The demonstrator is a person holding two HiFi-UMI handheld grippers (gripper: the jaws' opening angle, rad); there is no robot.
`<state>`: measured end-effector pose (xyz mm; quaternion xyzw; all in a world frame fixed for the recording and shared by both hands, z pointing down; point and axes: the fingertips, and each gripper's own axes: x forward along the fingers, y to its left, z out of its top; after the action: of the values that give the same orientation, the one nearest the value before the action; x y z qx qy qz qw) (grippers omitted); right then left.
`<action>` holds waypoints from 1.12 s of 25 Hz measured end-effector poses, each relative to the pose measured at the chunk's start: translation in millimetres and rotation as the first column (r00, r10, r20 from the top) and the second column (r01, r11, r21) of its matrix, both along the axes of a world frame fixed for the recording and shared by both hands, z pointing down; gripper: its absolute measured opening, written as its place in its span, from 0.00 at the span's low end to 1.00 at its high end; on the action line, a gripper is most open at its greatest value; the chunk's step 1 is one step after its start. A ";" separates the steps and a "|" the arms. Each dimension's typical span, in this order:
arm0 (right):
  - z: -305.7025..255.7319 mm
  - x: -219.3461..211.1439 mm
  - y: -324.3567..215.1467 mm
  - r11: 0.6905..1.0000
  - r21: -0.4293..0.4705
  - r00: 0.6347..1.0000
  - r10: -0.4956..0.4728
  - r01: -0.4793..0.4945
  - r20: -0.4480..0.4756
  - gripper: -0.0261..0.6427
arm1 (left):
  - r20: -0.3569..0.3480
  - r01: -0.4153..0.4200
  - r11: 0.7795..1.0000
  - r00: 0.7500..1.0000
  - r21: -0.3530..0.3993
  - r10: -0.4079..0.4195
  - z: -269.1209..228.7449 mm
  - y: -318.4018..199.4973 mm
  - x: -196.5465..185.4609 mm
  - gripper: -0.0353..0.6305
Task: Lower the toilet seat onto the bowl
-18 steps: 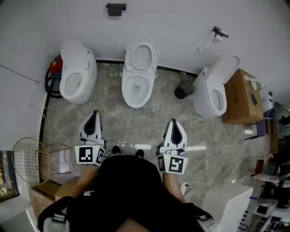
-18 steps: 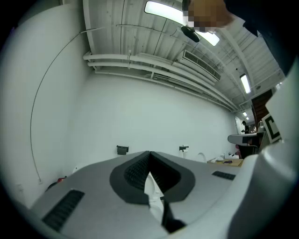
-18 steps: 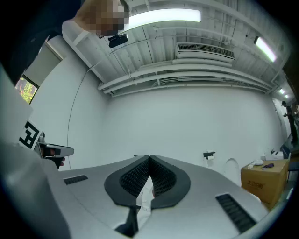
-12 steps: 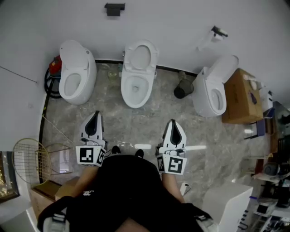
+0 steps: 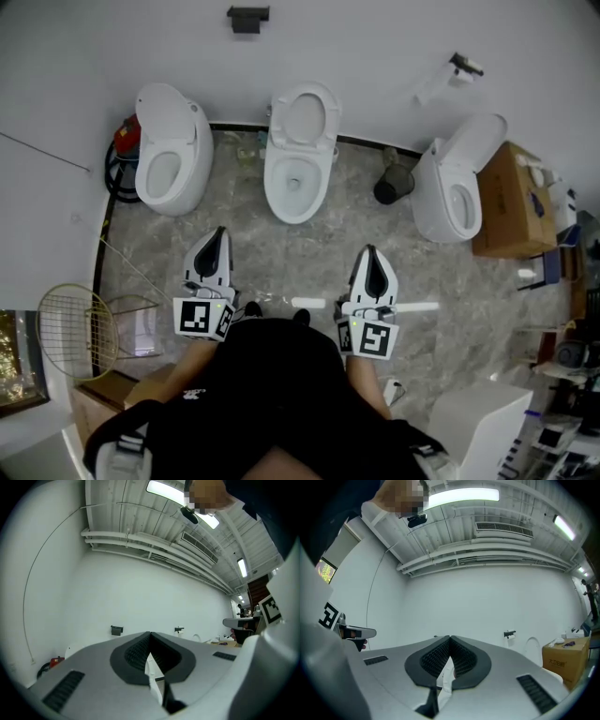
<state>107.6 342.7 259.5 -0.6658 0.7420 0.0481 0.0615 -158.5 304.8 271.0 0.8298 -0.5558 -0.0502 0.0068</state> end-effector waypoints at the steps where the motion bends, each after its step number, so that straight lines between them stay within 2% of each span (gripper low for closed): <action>1: 0.6 -1.1 -0.5 1.000 0.000 1.000 0.001 -0.001 0.000 0.07 | 0.005 0.001 1.000 1.000 0.001 -0.001 0.7 -0.2 -1.1 0.06; 10: -0.8 -9.1 -3.1 1.000 0.003 1.000 -0.010 0.010 0.004 0.07 | 0.047 0.009 1.000 0.999 0.012 -0.010 0.7 -2.8 -5.2 0.06; 15: -3.0 -7.0 -3.6 1.000 0.008 1.000 -0.014 0.014 -0.005 0.12 | 0.050 0.002 1.000 0.999 0.024 -0.003 -2.2 -2.9 -2.4 0.07; 18: -0.2 -7.9 -2.2 1.000 -0.002 1.000 -0.013 0.013 -0.016 0.16 | 0.056 -0.002 1.000 0.998 0.025 0.000 -2.8 -2.2 -3.1 0.14; 25: 0.8 -11.7 0.2 1.000 -0.007 0.999 -0.022 0.022 -0.025 0.25 | 0.061 -0.009 1.000 0.998 0.030 0.007 -5.2 0.4 -2.6 0.23; 28: -1.0 -11.1 -1.2 1.000 -0.003 1.000 -0.023 0.023 -0.017 0.30 | 0.053 0.001 1.000 0.999 0.025 -0.002 -7.8 -0.7 -4.1 0.31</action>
<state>96.5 341.6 258.5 -0.6569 0.7502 0.0519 0.0545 -162.5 304.1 263.2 0.8303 -0.5559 -0.0352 -0.0186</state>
